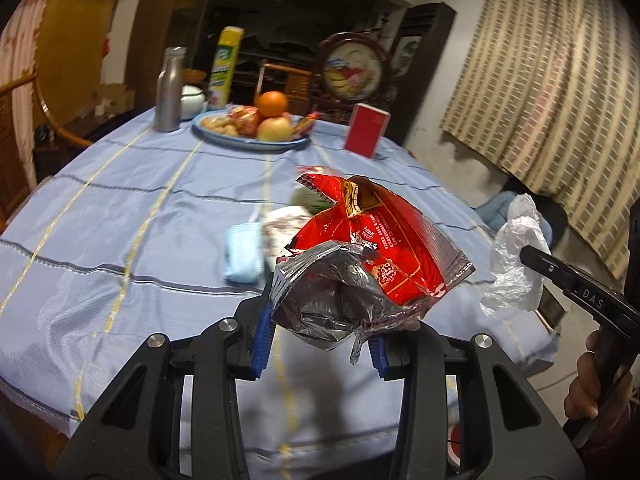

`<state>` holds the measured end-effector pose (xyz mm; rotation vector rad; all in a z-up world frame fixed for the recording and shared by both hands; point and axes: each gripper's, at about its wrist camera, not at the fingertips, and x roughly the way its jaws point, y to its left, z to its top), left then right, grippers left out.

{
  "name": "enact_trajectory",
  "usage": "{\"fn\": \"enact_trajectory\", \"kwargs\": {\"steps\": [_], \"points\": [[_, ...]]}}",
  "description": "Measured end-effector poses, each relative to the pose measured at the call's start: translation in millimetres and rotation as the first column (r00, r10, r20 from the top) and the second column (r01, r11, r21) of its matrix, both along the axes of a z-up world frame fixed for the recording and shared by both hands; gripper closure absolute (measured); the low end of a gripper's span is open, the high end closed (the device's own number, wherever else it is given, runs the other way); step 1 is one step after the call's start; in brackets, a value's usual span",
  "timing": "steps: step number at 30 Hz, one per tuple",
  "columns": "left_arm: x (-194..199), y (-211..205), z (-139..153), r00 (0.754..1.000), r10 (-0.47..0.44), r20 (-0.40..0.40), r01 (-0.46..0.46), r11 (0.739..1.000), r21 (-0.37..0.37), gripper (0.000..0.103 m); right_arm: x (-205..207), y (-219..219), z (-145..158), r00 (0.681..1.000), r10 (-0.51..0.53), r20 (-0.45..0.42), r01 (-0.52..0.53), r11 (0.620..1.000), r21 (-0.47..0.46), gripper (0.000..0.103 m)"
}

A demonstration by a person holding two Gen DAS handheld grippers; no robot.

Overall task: Collect trash
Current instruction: 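Grasp the white plastic bag with the right gripper while the left holds the snack bag, then carry both bags to the red wastebasket and release them inside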

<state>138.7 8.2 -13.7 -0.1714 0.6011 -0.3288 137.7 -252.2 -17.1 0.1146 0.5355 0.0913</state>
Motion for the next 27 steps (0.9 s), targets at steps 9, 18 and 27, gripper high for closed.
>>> {"fn": "enact_trajectory", "kwargs": {"steps": [9, 18, 27], "points": [[-37.8, -52.0, 21.6, 0.992, -0.116, 0.056, 0.114, 0.993, 0.038, 0.063, -63.3, -45.7, 9.9, 0.994, -0.077, 0.076, 0.073, 0.995, 0.063, 0.087], [-72.5, -113.7, 29.6, 0.96, -0.274, 0.066, 0.269, 0.961, 0.071, 0.063, -127.0, -94.5, 11.6, 0.974, -0.181, 0.138, 0.169, 0.981, 0.096, 0.086], [-95.1, -195.3, 13.8, 0.888, -0.459, 0.002, 0.456, 0.883, 0.11, 0.063, -177.9, -159.9, -17.9, 0.939, -0.329, 0.102, 0.316, 0.94, 0.126, 0.086]]}}
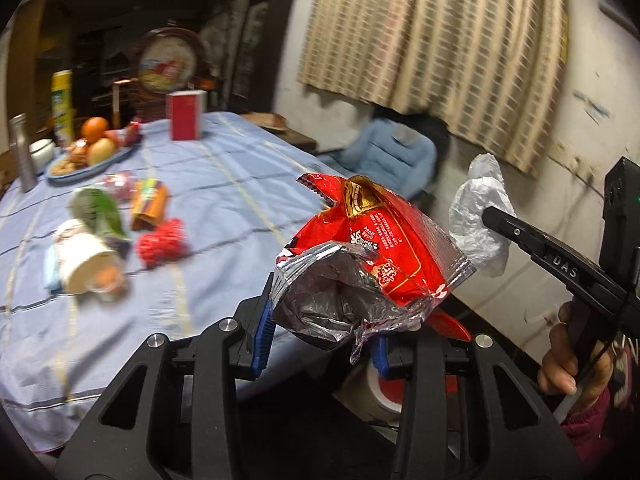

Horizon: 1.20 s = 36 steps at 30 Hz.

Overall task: Collect trash
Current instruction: 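Carry both bags to the red wastebasket and release them inside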

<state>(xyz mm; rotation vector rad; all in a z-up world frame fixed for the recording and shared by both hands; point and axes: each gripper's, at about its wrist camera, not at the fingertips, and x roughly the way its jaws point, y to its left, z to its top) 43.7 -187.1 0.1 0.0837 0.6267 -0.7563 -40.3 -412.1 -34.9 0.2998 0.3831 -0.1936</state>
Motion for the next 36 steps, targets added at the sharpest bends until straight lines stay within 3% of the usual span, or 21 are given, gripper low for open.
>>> {"fn": "enact_trajectory", "kwargs": {"steps": [6, 14, 15, 16, 18, 19, 22, 31, 36], "points": [[-12.0, -48.2, -16.0, 0.993, -0.113, -0.031, 0.114, 0.992, 0.047, 0.063, -22.5, -42.0, -39.2, 0.993, -0.095, -0.069, 0.099, 0.994, 0.052, 0.086], [-16.8, -102.3, -40.8, 0.973, -0.216, -0.081, 0.224, 0.969, 0.102, 0.063, -25.6, -89.4, -136.1, 0.943, -0.156, -0.293, 0.205, 0.968, 0.147, 0.083], [-17.3, -108.0, -44.2, 0.97, -0.225, -0.087, 0.234, 0.966, 0.112, 0.063, -23.9, -92.4, -147.4, 0.934, -0.158, -0.32, 0.215, 0.965, 0.151, 0.076], [-16.9, -115.6, -48.3, 0.967, -0.237, -0.096, 0.247, 0.961, 0.123, 0.063, -20.5, -97.9, -163.9, 0.917, -0.164, -0.363, 0.234, 0.96, 0.157, 0.06], [-16.4, -127.1, -54.5, 0.961, -0.253, -0.108, 0.267, 0.953, 0.143, 0.062, -18.5, -106.9, -189.8, 0.892, -0.177, -0.417, 0.271, 0.946, 0.179, 0.038], [-16.3, -134.5, -58.9, 0.958, -0.262, -0.116, 0.278, 0.948, 0.156, 0.062, -19.0, -111.8, -199.7, 0.883, -0.183, -0.431, 0.289, 0.937, 0.195, 0.038], [-18.1, -156.1, -70.4, 0.946, -0.292, -0.139, 0.315, 0.931, 0.187, 0.062, -29.0, -123.9, -206.0, 0.88, -0.213, -0.424, 0.326, 0.921, 0.213, 0.038], [-33.0, -214.4, -96.6, 0.901, -0.392, -0.188, 0.43, 0.866, 0.254, 0.06, -76.4, -161.9, -182.1, 0.885, -0.35, -0.306, 0.425, 0.876, 0.228, 0.031], [-42.1, -240.0, -110.4, 0.878, -0.424, -0.225, 0.475, 0.834, 0.281, 0.046, -84.8, -169.9, -191.8, 0.883, -0.353, -0.31, 0.435, 0.862, 0.259, 0.031]]}}
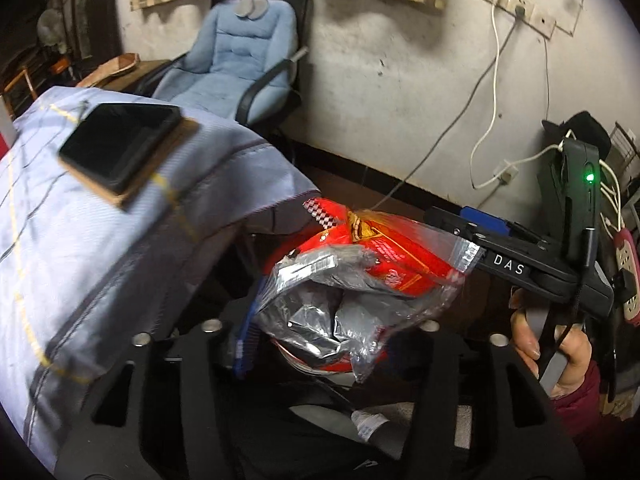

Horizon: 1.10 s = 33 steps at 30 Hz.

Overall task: Collect trash
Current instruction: 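Carry both bags to the red wastebasket and release them inside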

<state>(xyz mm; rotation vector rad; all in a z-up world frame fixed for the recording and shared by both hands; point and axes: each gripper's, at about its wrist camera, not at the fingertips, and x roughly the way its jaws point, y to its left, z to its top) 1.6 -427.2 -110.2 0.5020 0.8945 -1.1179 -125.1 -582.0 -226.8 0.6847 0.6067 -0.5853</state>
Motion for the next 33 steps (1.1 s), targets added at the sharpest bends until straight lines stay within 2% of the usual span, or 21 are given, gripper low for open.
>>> {"fn": "enact_trajectory", "kwargs": {"steps": [2, 8, 12, 18, 33], "points": [[-1.9, -6.9, -4.1, 1.0, -0.004, -0.003, 0.004, 1.0, 0.017, 0.034, -0.3, -2.4, -3.3, 1.0, 0.001, 0.0, -0.001, 1.0, 0.01, 0.031], [2.6, -7.2, -1.3, 0.999, 0.042, 0.033, -0.043, 0.999, 0.019, 0.02, -3.6, -3.4, -6.7, 1.0, 0.004, 0.007, -0.004, 1.0, 0.024, 0.031], [8.0, -5.1, 1.6, 0.997, 0.062, 0.034, -0.063, 0.998, 0.014, 0.019, -3.4, -1.8, -7.4, 1.0, 0.007, 0.011, -0.007, 0.999, 0.031, 0.031], [11.2, 7.2, 8.1, 0.992, 0.102, 0.076, -0.103, 0.995, 0.003, 0.016, -0.9, 4.0, -0.1, 1.0, 0.027, 0.011, -0.027, 1.0, 0.014, 0.031], [12.8, 43.8, 36.4, 0.98, 0.172, 0.097, -0.164, 0.983, -0.083, 0.014, 5.5, 30.8, 39.0, 0.996, 0.088, 0.01, -0.087, 0.993, -0.076, 0.029]]}}
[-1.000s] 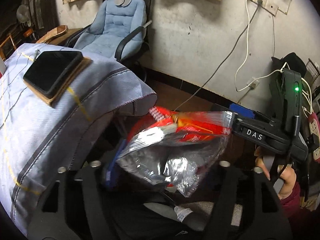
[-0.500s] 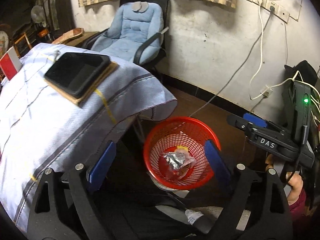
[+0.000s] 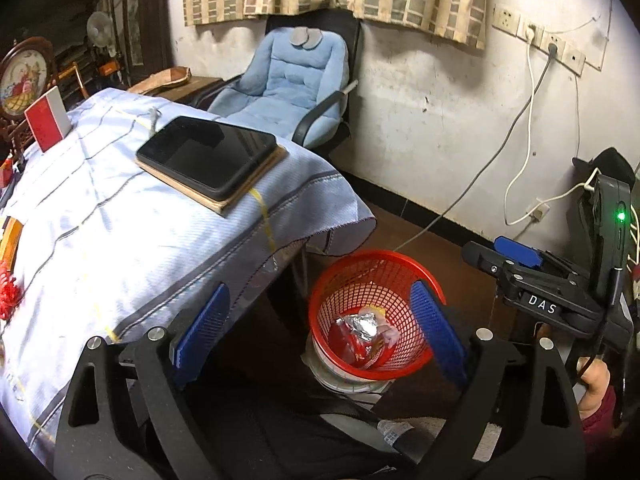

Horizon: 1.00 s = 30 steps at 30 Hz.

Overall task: Collect trash
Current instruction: 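Carry both bags to the red wastebasket and release them inside, then move both tools back over the table toward the remaining trash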

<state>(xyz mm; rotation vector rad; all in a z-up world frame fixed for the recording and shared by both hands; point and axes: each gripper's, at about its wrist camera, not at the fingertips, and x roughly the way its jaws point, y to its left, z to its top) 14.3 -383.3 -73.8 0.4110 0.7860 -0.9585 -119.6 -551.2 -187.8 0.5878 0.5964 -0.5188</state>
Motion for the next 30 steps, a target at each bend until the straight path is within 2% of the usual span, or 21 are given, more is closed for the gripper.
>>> {"fn": "enact_trajectory", "kwargs": {"steps": [18, 30], "points": [[7.1, 63.1, 31.7, 0.995, 0.093, 0.04, -0.086, 0.987, -0.134, 0.012, 14.1, 50.6, 50.2, 0.996, 0.084, -0.01, -0.085, 0.987, -0.134, 0.025], [12.8, 128.3, 51.6, 0.974, 0.212, 0.082, -0.187, 0.952, -0.243, 0.009, 43.4, 115.5, 93.1, 0.98, 0.2, -0.026, -0.2, 0.948, -0.246, 0.021]]}}
